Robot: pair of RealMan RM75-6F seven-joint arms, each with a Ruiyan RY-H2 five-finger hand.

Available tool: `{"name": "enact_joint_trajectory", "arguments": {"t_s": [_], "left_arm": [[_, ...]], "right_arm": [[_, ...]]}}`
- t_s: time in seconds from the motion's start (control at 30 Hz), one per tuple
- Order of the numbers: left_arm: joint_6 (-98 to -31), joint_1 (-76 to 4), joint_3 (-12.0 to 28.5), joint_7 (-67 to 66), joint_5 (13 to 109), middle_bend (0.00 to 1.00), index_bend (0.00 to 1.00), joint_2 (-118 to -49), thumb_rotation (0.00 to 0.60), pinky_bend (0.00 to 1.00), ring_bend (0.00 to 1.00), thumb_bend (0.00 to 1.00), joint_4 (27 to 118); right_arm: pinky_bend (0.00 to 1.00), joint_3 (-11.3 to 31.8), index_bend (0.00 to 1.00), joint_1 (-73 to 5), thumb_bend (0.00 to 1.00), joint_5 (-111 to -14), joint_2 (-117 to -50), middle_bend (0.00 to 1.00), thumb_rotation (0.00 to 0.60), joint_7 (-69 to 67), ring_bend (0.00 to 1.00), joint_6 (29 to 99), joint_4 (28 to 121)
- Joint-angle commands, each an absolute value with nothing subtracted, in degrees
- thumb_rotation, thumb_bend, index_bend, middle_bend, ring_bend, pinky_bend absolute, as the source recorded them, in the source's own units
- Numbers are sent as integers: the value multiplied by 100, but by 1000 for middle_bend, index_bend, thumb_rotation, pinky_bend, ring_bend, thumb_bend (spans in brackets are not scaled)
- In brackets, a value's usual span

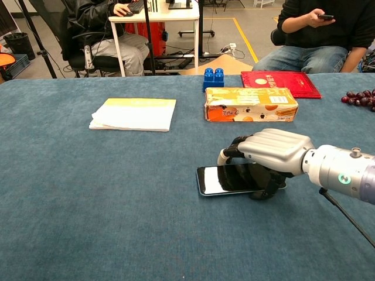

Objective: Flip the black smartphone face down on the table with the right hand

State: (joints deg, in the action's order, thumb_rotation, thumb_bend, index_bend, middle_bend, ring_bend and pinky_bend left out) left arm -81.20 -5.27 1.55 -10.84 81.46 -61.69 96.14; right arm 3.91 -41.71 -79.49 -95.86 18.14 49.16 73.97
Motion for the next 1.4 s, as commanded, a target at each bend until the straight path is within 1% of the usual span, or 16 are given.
{"name": "enact_joint_trajectory", "arguments": {"t_s": [0.03,0.17,0.23,0.33,0.47,0.63,0.77,0.83,0.97,1.23,1.3,1.4], "left_arm": [[-8129,-524,150,-1087,8156,0,0,-6166,600,0,0,0,9620],[-8136,-521,149,-1085,8157,0,0,-6163,600,0,0,0,9625],[-8130,-523,145,-1088,8156,0,0,-6163,600,0,0,0,9629],[-8128,-528,142,-1098,8160,0,0,-6165,600,0,0,0,9634],[-8134,-528,139,-1101,8170,0,0,-6163,600,0,0,0,9645],[-8132,-531,135,-1107,8175,0,0,-6163,600,0,0,0,9650],[-8108,-540,139,-1106,8153,0,0,-6162,600,0,0,0,9643],[-8094,-545,146,-1092,8130,0,0,-6159,600,0,0,0,9632],[-8069,-554,157,-1065,8094,0,0,-6155,600,0,0,0,9610],[-8075,-555,150,-1094,8099,0,0,-6169,600,0,0,0,9615],[-8073,-555,156,-1084,8085,0,0,-6168,600,0,0,0,9609],[-8045,-560,164,-1052,8048,0,0,-6161,600,0,0,0,9593]], "right_arm": [[257,297,349,-4128,649,-8156,-9536,271,600,1525,154,5039,7443],[272,247,351,-4077,701,-8264,-9378,279,600,1079,171,5100,7714],[281,277,349,-4069,719,-8153,-9209,282,600,803,175,4991,8009],[295,388,350,-4104,727,-7892,-8990,294,600,547,185,4775,8363],[309,567,373,-4169,748,-7608,-8955,311,600,474,198,4654,8411],[312,934,379,-4306,759,-7015,-9049,317,600,345,202,4438,8280],[312,1171,378,-4559,760,-6259,-9018,320,600,471,202,3942,8072],[312,1247,378,-4671,761,-5986,-9024,321,600,600,202,3849,7930],[312,1408,376,-4822,760,-5477,-9175,321,600,764,202,3911,7642],[312,1653,375,-5126,763,-4955,-9634,320,600,1132,202,4233,6838],[312,1707,374,-5145,763,-4903,-9670,320,600,1129,202,4284,6798],[311,1733,373,-5099,762,-5016,-9573,319,600,1055,202,4382,6973]]}}
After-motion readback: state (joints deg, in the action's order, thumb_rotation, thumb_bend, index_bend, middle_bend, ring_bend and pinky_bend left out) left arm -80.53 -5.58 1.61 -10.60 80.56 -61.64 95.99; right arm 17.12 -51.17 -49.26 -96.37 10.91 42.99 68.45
